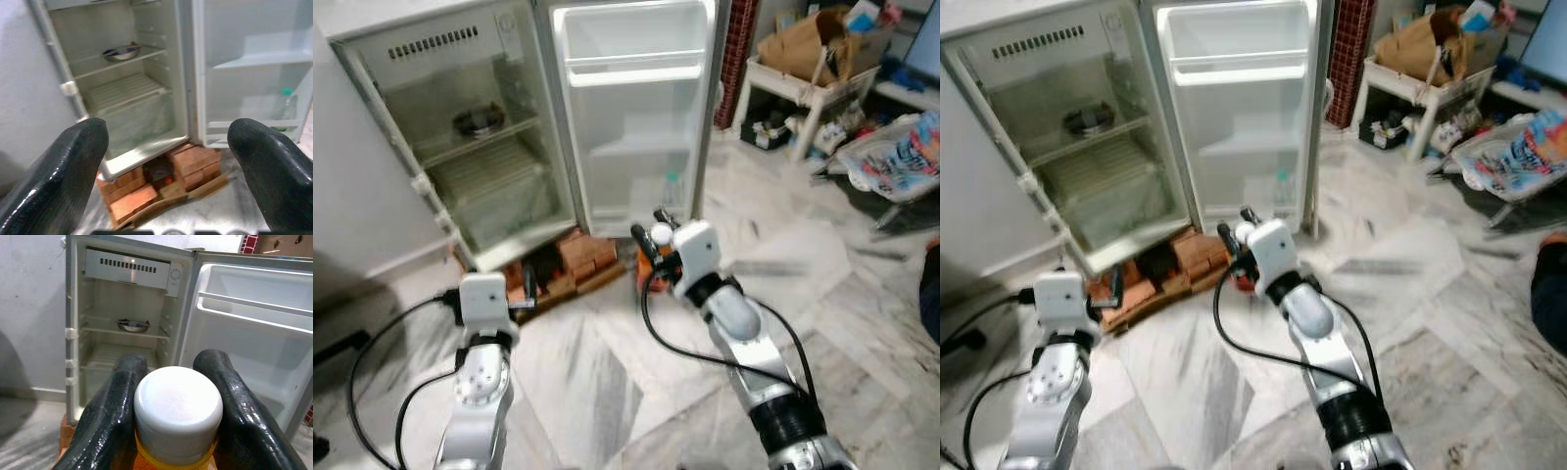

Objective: Restocking fridge

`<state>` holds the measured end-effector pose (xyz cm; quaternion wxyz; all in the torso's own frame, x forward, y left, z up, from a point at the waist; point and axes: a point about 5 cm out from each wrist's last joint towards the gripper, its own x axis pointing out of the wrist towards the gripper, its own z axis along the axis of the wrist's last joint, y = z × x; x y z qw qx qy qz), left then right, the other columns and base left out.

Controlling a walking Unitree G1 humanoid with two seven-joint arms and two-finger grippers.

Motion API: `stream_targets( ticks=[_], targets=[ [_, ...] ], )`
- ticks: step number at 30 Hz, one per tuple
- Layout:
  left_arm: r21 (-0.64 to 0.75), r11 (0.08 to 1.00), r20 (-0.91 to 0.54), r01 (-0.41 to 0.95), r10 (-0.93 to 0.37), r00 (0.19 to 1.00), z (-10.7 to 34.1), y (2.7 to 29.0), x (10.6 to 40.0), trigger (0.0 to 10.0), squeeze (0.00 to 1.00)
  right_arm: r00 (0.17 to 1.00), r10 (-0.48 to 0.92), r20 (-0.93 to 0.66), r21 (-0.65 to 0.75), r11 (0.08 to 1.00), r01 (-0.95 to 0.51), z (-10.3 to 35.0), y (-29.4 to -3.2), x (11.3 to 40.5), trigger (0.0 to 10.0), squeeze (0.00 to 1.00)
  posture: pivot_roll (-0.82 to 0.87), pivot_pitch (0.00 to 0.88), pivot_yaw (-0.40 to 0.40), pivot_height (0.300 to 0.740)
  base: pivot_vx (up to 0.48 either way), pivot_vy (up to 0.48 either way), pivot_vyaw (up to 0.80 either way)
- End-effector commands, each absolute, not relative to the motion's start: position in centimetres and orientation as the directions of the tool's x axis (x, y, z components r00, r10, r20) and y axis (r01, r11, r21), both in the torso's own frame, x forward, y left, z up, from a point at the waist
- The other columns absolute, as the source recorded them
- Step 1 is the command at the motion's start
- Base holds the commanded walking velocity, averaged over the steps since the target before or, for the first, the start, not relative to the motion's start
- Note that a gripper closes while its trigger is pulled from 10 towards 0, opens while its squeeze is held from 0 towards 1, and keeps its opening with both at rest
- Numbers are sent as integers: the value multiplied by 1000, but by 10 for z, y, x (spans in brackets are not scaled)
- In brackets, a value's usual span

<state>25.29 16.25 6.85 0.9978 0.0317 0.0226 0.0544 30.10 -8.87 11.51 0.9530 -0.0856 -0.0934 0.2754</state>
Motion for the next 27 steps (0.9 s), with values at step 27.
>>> stream_targets(
  ticks=[27],
  targets=[
    [86, 993, -32, -82, 85, 996, 73, 156, 260, 10000, 0, 812, 556, 176, -219, 827, -518, 124, -89, 301, 10000, 0, -15, 0, 31, 740, 428, -95, 205]
  ],
)
